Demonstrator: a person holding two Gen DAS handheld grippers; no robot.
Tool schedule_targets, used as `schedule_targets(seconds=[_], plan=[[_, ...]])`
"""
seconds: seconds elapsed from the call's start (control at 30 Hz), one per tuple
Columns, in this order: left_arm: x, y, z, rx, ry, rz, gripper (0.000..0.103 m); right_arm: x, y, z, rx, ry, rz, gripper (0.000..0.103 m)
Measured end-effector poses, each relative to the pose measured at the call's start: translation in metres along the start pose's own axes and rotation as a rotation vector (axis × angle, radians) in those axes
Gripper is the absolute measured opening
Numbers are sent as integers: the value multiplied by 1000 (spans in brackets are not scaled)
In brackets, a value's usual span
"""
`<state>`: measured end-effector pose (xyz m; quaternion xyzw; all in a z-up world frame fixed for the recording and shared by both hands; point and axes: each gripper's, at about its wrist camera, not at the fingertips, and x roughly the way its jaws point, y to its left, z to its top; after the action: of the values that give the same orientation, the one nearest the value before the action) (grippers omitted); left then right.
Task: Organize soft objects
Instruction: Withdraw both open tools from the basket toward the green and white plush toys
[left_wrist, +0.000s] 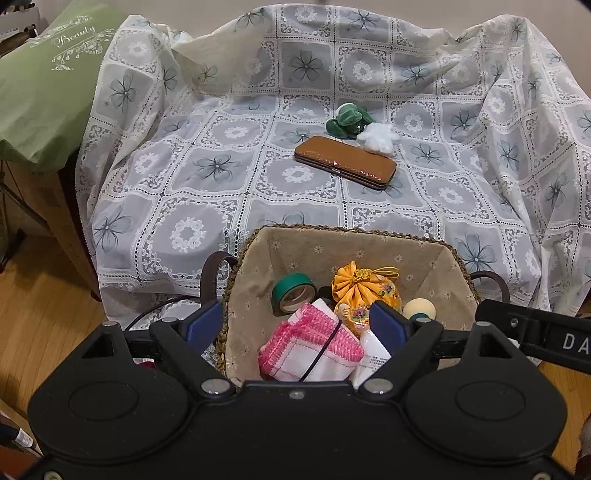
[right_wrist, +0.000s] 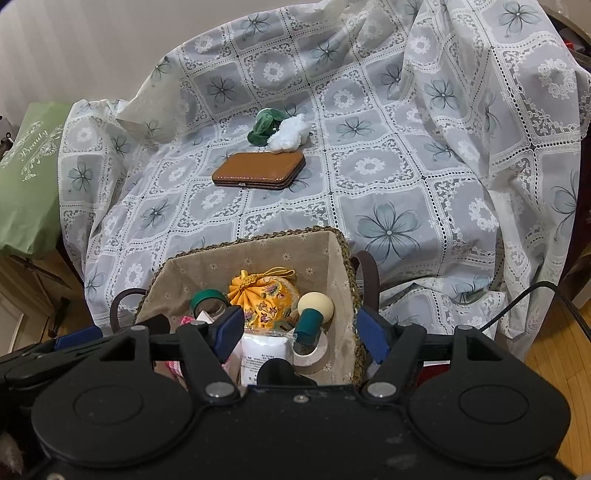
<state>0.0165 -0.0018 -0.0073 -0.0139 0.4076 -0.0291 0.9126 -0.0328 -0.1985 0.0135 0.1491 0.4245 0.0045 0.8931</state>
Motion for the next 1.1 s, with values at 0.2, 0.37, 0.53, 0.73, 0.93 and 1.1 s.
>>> schedule_targets(seconds=[0.2,0.37,0.53,0.73,0.93,1.1], plan=[[0,0,0,2,-2,3,87,1,0,0,0,3,-3,70],[0,-1,0,0,3,3,88,1,-1,-1,1,4,-6,72],[1,0,0,-5,8,9,89,1,-1,-1,1,6,-8,73],[1,-1,-1,-2,14,12,89,2,-1,-1,0,9,-10,74],[3,-1,-1,-1,22,11,89,2,0,-1,-1,11,-11,75],[2,-2,-1,-1,22,12,89,2,0,-1,-1,11,-11,75]])
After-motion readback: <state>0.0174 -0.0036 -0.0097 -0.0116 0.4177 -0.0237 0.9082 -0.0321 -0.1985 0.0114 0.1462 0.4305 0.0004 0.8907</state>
